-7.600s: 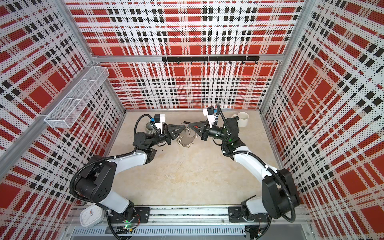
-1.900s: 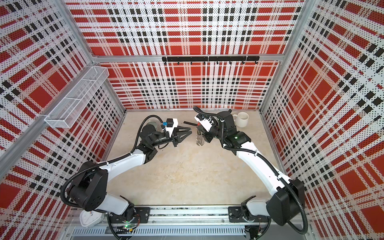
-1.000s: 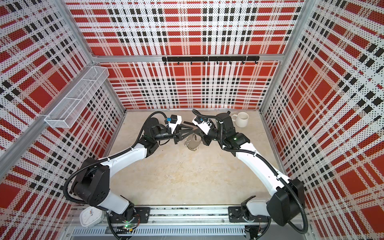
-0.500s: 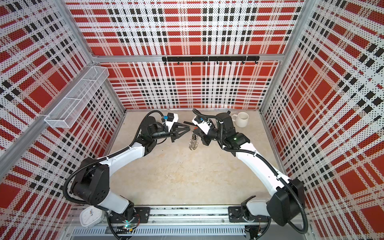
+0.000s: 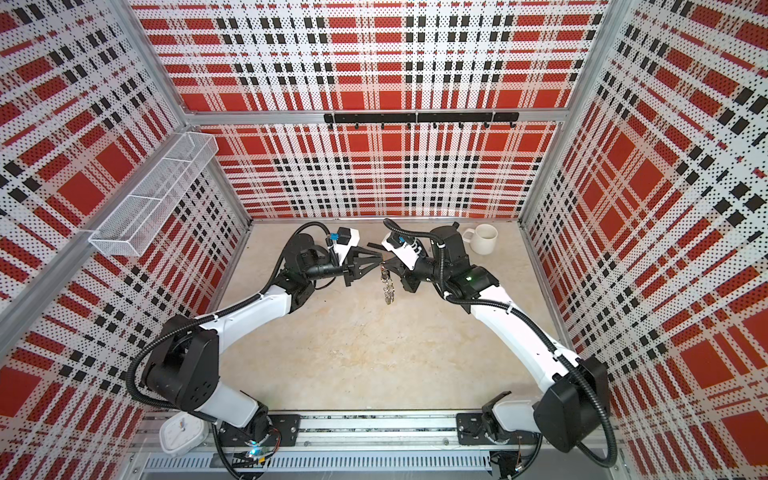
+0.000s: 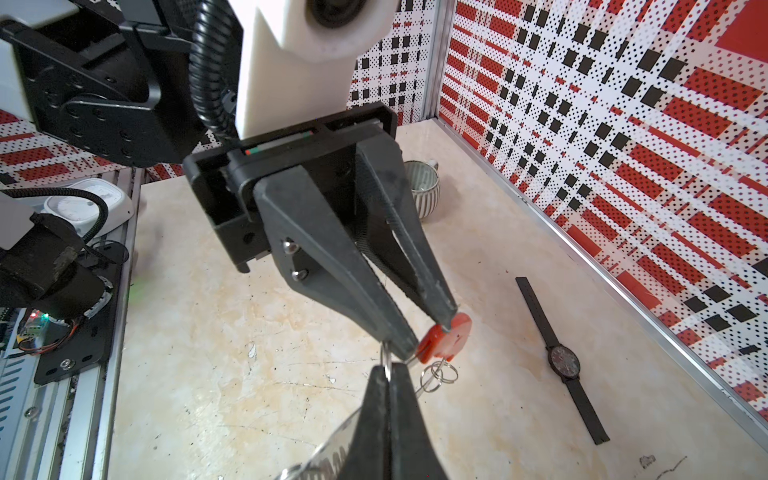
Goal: Put the keys on the keyring
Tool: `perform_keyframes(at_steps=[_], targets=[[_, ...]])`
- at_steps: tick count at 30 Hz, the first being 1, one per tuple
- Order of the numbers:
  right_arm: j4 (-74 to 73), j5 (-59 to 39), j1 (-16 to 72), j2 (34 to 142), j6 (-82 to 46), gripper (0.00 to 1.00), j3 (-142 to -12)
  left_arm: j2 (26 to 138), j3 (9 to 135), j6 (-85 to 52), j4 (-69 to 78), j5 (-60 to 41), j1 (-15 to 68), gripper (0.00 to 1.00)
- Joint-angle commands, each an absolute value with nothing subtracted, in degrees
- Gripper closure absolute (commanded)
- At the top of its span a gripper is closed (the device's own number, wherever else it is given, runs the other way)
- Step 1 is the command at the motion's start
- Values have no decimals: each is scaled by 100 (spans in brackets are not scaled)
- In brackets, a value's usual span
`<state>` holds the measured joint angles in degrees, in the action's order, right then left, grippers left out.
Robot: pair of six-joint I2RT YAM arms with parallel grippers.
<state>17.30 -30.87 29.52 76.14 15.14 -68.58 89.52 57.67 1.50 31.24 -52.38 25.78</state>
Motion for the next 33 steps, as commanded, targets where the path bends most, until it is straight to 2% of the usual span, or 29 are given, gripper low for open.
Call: perform_keyframes(at_steps=[1,14,28,33], targets=[[1516,-3036,2989,7475,1607,100,-6891,8880,5830,70,3123,-5354,2516,73],[1415,-3030,2989,7488,1573,100,-6873,8825,5765,61,3124,-5454,2591,74],[1337,-3068,2989,7449,1537,100,-6868,8947,5810,0,3125,-5596,2680,69],[1336,-3042,2991,7462,1555,100,-6866,8938,5788,-17,3129,-5653,2695,64]])
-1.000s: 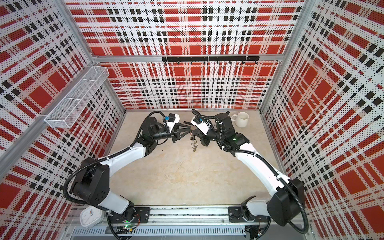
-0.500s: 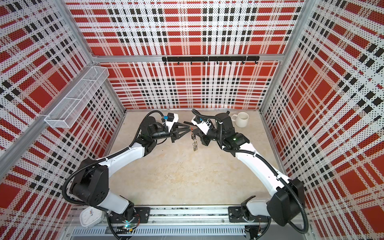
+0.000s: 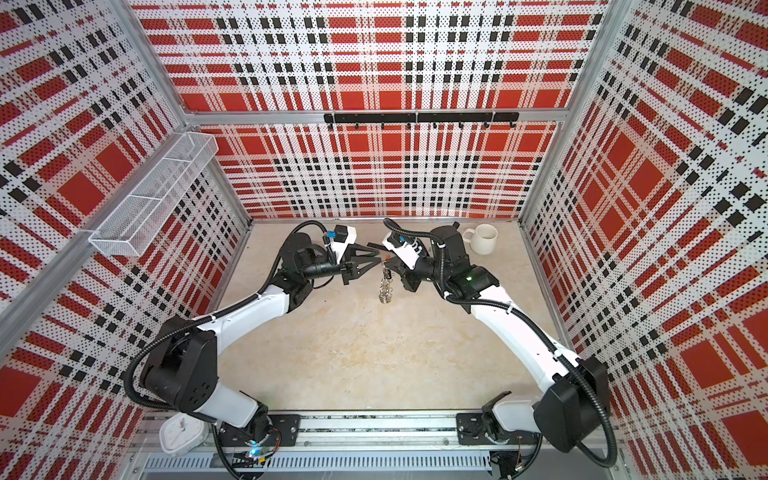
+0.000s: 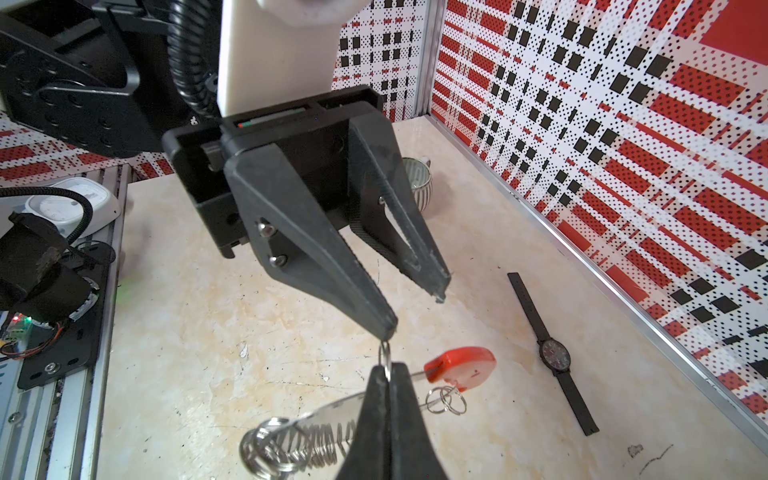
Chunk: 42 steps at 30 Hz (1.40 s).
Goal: Put the keys on the keyring
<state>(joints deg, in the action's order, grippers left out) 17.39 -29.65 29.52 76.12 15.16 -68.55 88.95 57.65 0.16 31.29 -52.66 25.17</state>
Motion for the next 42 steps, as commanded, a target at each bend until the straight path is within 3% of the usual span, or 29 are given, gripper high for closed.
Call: perform_keyframes(at_steps=[1,17,34,39,40,42], targets=[[1348,-3029,2990,7462,1562,100,-6863,8926,5778,-23,3128,-5654,2685,63],[1274,-3107,2989,7453,1530,100,-6866,8920,5757,-46,3129,-5878,2632,70],[1321,-3208,2991,7454,1499,100,-6833,9027,5875,-106,3125,-5950,2667,100],[1043,-3291,2991,7455,1229,100,-6730,9061,5927,24,3137,-5828,2762,100],[928,-3255,2990,7437,1133,97,-6675,9071,5925,32,3166,-5716,2790,100],[664,-3097,2989,7356,860,68,-6570,9095,5919,5,3244,-5572,2821,100]])
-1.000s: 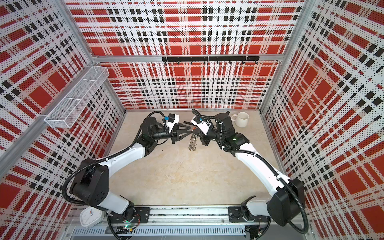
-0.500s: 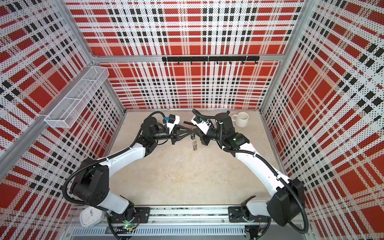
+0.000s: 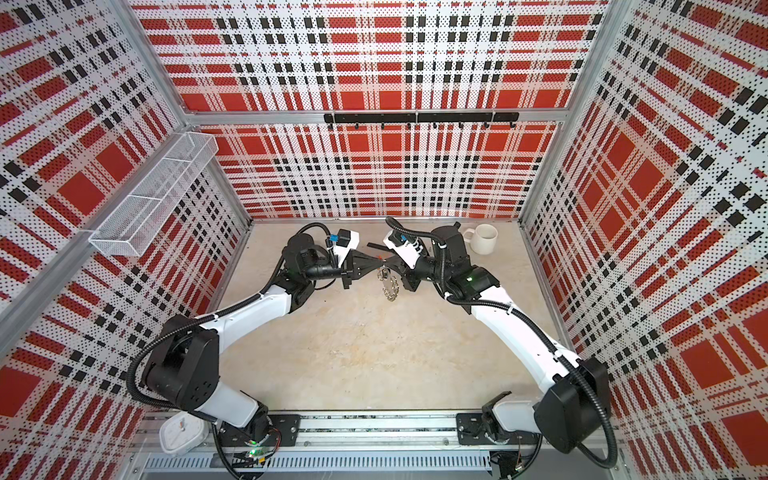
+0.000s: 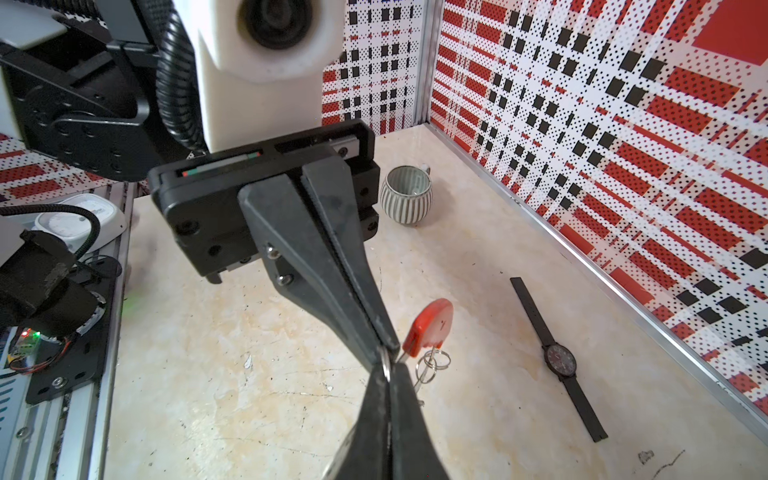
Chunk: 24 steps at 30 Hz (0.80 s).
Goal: Put the keys on the keyring
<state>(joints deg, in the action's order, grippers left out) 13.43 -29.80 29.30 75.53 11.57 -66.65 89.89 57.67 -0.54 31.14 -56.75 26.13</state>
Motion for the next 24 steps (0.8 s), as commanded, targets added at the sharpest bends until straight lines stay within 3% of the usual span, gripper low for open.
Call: perform_keyframes(at_steps=[1,4,7,13,15,18,24], targets=[[490,-2987,2988,7290,744,58,-6504,9107,5894,-88,3371,-5534,2845,100],[48,-2526,2987,7037,379,48,-6272,9145,5618,-837,4385,-5464,2841,100],[-312,-2249,2892,6794,-12,47,-6075,9250,5174,-2013,6227,-5394,2812,100],[-486,-2653,2233,6792,-1359,58,-5959,10080,4913,-5148,10482,-5308,2715,100],[-633,-3178,2024,6938,-1801,65,-5944,10254,5105,-5663,10606,-5304,2719,100],[-1351,-3786,2021,6973,-2096,66,-5642,10221,5010,-5494,10596,-5184,2742,100],[-2924,-4328,2081,6944,-2774,77,-4899,10220,5043,-5648,10593,-4913,2677,100]])
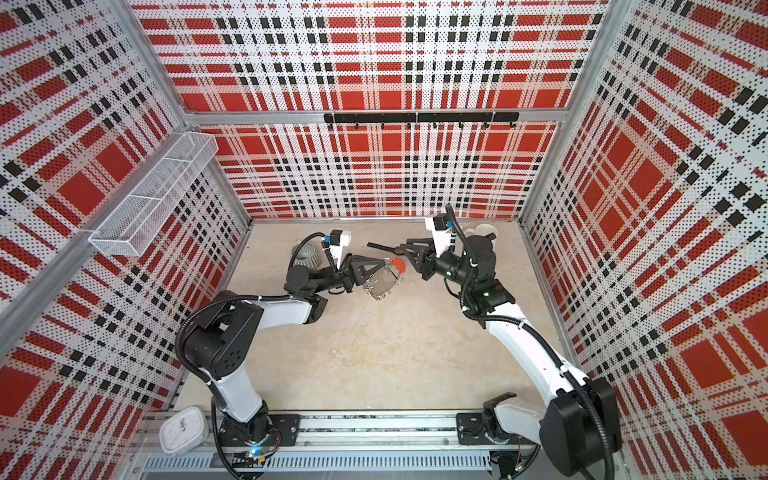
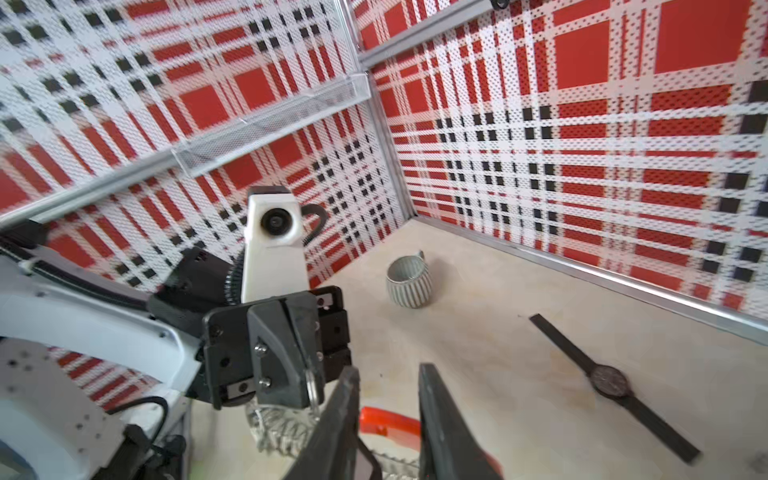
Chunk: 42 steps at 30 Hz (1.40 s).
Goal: Put the keys on the keyring
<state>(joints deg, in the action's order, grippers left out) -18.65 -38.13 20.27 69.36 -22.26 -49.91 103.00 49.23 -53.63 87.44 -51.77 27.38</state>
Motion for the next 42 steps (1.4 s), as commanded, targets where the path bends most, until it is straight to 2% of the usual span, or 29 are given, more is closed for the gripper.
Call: perform_keyframes(at_steps=[1,9,20,35,42], targets=[[-2907,-4358,2130,7000,-2763,78,-4909,10209,5032,-5679,10599,-4826,2664,100],[-2810,-4298,2552,7341,-2448,78,-5057,10064,4945,-5711,10594,-4517,2635,100],[-2997,-4361,2698,7671,-2443,79,-5188,9872,4964,-5798,10605,-4441,2673,100],[-2962,-4302,2856,7935,-2371,98,-5414,9874,5071,-5823,10605,-4490,2763,100],[-2781,-4186,2904,7857,-2263,100,-5344,9900,5152,-5827,10608,-4500,2784,100]])
